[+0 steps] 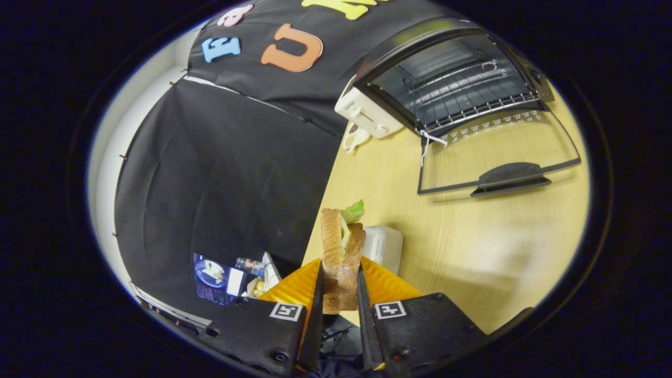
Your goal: Open the toaster oven, put the food inside, and close the toaster oven door.
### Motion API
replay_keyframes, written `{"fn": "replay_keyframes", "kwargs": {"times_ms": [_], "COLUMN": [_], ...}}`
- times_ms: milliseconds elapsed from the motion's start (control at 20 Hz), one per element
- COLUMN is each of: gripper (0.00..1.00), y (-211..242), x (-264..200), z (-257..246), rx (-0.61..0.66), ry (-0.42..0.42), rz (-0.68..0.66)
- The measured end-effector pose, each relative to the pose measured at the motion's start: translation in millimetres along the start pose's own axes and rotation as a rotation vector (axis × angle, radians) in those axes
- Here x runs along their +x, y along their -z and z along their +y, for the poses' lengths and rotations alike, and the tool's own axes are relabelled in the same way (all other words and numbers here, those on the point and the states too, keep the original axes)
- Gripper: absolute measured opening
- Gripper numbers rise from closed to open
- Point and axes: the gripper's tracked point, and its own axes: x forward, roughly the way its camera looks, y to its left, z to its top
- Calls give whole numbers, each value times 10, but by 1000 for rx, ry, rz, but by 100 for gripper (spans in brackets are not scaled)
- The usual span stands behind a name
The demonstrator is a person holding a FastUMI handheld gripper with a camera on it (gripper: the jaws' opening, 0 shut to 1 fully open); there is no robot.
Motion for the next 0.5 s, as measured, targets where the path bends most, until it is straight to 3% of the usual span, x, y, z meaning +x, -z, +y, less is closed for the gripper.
{"fn": "replay_keyframes", "kwargs": {"times_ms": [250, 500], "gripper": [36, 36], "y": [-476, -1038], "x": [-95, -303], "z": [-74, -291], "rx": [1, 128], "ry": [16, 6], "rz": [-250, -546]}}
